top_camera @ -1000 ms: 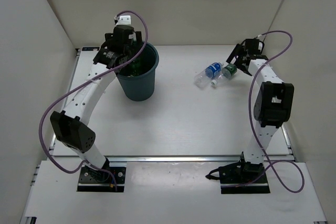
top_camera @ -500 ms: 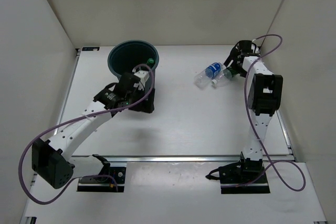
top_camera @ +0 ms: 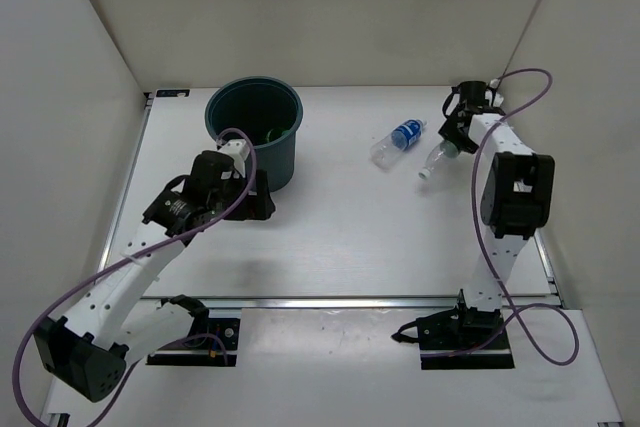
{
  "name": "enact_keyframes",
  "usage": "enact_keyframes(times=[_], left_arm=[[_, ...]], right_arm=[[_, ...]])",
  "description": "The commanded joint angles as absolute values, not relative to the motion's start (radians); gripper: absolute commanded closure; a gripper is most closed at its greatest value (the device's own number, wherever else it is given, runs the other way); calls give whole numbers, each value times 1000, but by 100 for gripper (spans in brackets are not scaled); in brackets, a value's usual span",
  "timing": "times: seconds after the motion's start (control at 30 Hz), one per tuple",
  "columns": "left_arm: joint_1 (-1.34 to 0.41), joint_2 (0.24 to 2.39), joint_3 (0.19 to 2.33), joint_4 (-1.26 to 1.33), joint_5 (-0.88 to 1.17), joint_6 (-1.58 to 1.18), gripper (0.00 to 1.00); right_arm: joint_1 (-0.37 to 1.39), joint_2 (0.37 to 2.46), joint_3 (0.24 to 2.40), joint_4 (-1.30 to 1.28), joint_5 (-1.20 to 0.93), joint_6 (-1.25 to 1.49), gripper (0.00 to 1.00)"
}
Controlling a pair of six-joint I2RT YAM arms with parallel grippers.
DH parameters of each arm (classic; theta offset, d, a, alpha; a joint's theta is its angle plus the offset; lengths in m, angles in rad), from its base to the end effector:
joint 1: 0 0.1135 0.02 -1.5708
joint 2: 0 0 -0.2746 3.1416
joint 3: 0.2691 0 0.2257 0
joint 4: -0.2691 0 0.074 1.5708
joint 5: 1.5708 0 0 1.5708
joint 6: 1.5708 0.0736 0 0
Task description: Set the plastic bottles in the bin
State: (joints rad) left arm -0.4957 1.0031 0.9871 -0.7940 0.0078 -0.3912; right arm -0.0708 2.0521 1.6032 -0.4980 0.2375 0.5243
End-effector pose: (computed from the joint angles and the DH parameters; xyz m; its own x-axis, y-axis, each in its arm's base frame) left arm 0.1692 -0.0921 0.2946 -0.7721 -0.0159 -0.6353 0.2012 0.9421 -0.2681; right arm 0.4518 -0.0494 0.1984 -0.5978 0.5302 -0.6013 0.5835 0.8021 0.1272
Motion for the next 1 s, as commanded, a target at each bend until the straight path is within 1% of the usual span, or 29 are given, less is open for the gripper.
enact_keyframes(times=[0.0,0.07,0.13,0.2,0.23,0.3,0.33,0.4,0.47,0.53,0.57,0.6,0.63,0.67,0.7,0.77,0.8,0.83,0.87,0.9,0.93,0.97], left_arm=[[-457,965,957,-805,3,-400,1],[-440,954,945,-810,2,-394,1],[-431,930,939,-819,-20,-393,2],[-431,925,925,-828,-32,-393,1],[-430,916,920,-836,-29,-388,1],[-426,901,907,-836,-28,-394,2],[-423,882,891,-836,-29,-396,1],[-422,870,878,-838,-21,-393,1],[-417,847,850,-838,-3,-391,1],[-423,825,827,-842,0,-383,1],[-426,819,813,-848,-5,-387,1],[-425,818,813,-859,-5,-380,1],[-425,807,810,-865,-5,-376,1],[-425,808,808,-874,-8,-376,2],[-419,799,807,-877,-3,-376,1],[-420,785,808,-888,-23,-373,1],[-416,776,814,-891,-15,-370,2],[-422,770,816,-897,-26,-370,2],[-417,769,825,-899,-32,-368,1],[-419,776,836,-903,-29,-361,1],[-417,784,844,-902,-23,-359,1],[-423,787,853,-894,-29,-357,2]], right_arm=[[-32,1803,1595,-440,316,456,64],[11,1735,1589,-376,276,370,66],[119,1681,1600,-300,191,287,66],[221,1625,1595,-180,149,206,65],[301,1617,1589,-102,134,195,64],[392,1621,1586,41,83,141,64],[449,1653,1603,125,48,135,66],[509,1715,1660,239,8,114,64],[576,1807,1782,290,-64,85,63],[615,1949,1923,296,-104,34,63],[633,2026,2028,287,-127,25,63],[647,2067,2140,255,-149,15,61],[655,2139,2202,223,-144,23,63],[672,2211,2308,203,-161,34,62],[681,2239,2423,161,-175,35,63],[710,2353,2564,112,-172,35,63],[719,2377,2626,71,-154,25,63],[724,2408,2657,31,-149,9,61],[744,2410,2680,15,-152,9,57],[745,2410,2674,2,-152,14,45],[746,2398,2671,-20,-161,20,41],[746,2385,2665,-35,-170,35,35]])
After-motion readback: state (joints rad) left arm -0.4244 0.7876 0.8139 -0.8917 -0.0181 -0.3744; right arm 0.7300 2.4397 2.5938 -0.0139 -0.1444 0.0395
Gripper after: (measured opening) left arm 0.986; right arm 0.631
